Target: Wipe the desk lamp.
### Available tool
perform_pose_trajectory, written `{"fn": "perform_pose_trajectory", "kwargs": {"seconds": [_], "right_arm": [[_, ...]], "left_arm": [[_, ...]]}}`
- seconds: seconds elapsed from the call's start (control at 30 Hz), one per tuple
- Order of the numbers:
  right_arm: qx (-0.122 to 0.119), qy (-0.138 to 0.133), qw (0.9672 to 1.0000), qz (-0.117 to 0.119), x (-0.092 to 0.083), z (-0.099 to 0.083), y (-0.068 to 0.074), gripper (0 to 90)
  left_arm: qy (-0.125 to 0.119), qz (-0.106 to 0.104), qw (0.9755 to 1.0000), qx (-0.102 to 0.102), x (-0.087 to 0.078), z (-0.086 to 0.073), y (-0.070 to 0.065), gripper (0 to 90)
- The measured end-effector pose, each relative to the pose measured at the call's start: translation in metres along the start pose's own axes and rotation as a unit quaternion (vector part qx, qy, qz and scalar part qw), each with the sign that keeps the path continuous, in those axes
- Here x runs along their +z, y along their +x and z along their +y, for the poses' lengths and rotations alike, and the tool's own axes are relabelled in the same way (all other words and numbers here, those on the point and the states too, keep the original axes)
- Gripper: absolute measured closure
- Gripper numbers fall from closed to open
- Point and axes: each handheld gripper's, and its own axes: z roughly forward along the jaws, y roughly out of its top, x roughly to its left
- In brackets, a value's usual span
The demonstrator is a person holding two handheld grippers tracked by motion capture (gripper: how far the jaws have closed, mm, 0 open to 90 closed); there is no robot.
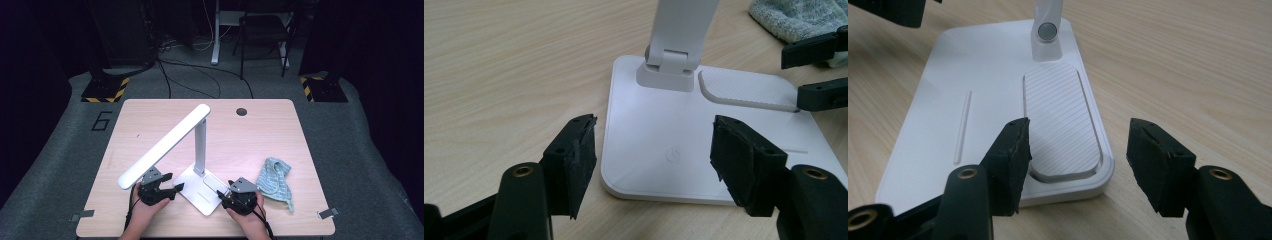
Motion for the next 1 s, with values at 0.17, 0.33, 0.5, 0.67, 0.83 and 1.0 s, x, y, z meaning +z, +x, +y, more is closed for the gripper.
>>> {"fn": "perform_pose_trajectory", "kwargs": {"seconds": [0.17,0.33,0.5,0.67,0.83,1.0], "right_arm": [[-0.002,0.008,1.0000,-0.001,0.004,-0.001,-0.002,43.3],[0.000,0.005,0.9998,-0.017,0.005,0.000,-0.007,44.5],[0.020,0.006,0.9996,-0.021,0.007,0.001,-0.012,45.6],[0.044,0.009,0.9988,-0.020,0.009,0.001,-0.017,45.7],[0.060,0.014,0.9979,-0.019,0.012,0.004,-0.021,46.1],[0.054,0.010,0.9982,-0.026,0.021,0.010,-0.028,45.9]], "left_arm": [[-0.005,0.003,1.0000,-0.004,0.001,-0.001,-0.001,34.6],[-0.009,0.001,0.9999,-0.010,0.003,-0.002,-0.004,34.6],[-0.004,-0.003,1.0000,-0.003,0.005,-0.003,-0.007,34.5],[0.006,-0.009,0.9999,-0.006,0.006,-0.005,-0.011,34.0],[0.011,-0.011,0.9999,0.001,0.006,-0.007,-0.012,31.8],[0.021,-0.014,0.9997,0.007,0.008,-0.010,-0.014,31.1]]}}
